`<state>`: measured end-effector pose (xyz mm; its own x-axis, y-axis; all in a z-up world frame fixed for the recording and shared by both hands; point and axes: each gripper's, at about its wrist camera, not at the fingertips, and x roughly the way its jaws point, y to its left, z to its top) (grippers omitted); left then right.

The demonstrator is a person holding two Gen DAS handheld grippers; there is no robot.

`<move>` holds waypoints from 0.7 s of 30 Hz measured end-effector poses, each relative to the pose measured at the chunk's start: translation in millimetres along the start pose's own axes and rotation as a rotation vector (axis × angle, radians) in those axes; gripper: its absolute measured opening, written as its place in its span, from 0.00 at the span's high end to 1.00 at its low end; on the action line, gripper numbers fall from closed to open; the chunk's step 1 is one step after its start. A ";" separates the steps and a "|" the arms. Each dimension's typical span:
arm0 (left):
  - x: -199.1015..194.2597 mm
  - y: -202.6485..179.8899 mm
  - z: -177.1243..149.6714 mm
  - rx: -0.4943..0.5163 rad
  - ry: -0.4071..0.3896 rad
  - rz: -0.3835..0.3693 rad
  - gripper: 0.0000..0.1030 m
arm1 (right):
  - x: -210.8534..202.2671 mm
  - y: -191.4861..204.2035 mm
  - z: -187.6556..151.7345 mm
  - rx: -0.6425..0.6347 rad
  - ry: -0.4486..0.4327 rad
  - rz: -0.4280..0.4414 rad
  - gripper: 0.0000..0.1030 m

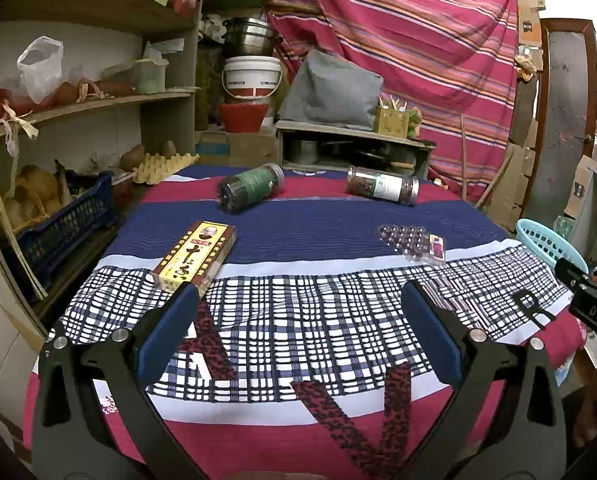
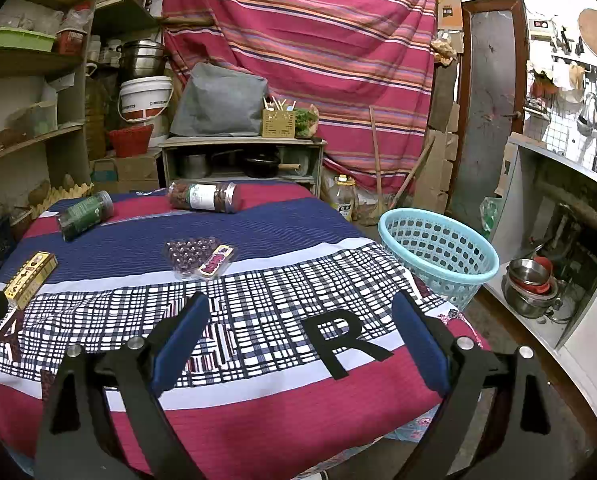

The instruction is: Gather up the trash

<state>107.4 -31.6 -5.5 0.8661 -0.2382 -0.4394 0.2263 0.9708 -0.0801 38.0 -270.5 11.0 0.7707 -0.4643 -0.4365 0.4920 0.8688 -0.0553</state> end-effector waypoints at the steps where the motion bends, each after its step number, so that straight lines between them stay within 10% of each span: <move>1: 0.4 0.5 -0.1 -0.001 0.000 0.001 0.05 | -0.5 0.3 -0.2 0.000 -0.002 0.001 0.12; 21: 4.2 -5.0 -3.1 0.015 0.026 -0.003 0.05 | 0.0 0.0 -0.1 0.000 0.001 0.000 0.12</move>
<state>108.6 -37.4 -9.7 0.8536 -0.2397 -0.4625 0.2352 0.9695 -0.0683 38.0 -270.5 10.9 0.7703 -0.4639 -0.4375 0.4917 0.8690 -0.0555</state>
